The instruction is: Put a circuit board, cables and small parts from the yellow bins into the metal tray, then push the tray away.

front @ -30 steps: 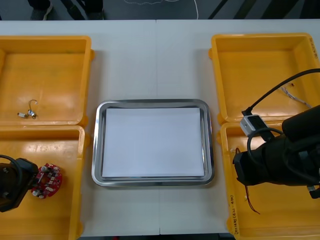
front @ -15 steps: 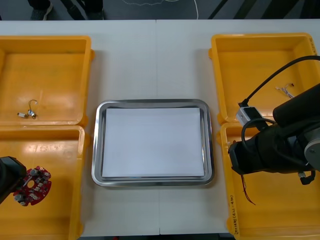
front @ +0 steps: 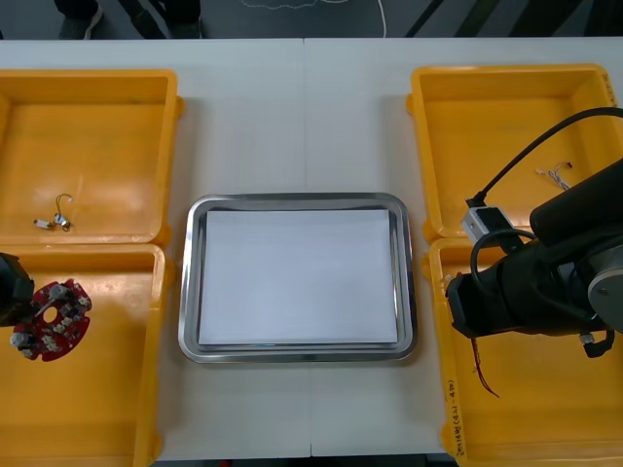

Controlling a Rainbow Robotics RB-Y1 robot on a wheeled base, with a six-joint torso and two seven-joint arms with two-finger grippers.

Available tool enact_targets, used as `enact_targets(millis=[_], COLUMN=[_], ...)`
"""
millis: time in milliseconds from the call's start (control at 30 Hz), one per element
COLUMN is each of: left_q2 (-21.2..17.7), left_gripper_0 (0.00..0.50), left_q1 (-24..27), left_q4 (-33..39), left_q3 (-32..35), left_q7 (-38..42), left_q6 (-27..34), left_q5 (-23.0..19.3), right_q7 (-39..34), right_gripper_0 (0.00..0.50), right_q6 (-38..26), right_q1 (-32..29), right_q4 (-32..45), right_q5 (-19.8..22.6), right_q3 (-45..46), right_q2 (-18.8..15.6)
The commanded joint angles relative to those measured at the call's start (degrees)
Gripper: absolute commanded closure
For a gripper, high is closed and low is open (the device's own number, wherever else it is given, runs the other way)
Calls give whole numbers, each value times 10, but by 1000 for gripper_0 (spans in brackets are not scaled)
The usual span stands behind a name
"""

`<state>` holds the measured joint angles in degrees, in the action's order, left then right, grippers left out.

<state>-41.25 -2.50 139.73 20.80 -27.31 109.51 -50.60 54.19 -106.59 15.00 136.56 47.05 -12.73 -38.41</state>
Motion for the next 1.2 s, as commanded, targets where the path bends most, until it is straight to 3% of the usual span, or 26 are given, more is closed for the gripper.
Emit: enact_targets(millis=[33, 400, 800, 1000, 1200], left_q2=[-52, -100, -91, -52, 11], left_gripper_0=[500, 500, 500, 500, 500], left_q1=[42, 141, 270, 304, 304], left_q4=[19, 19, -9, -21, -43], left_q3=[3, -78, -231, -266, -286], left_q7=[-46, -72, -122, -163, -228], left_q6=[5, 5, 5, 5, 5], left_q5=[-44, -113, -115, -86, -4], right_q7=[-19, -20, -20, -20, -19], right_gripper_0=[500, 500, 500, 500, 500], right_q6=[-4, -4, -4, -4, -4], right_q1=[14, 14, 14, 14, 14], right_q4=[4, 4, 4, 3, 4], right_q5=[-3, -3, -4, -4, -4], right_q3=[-7, -7, -7, -7, -7], right_q2=[6, 6, 6, 6, 6])
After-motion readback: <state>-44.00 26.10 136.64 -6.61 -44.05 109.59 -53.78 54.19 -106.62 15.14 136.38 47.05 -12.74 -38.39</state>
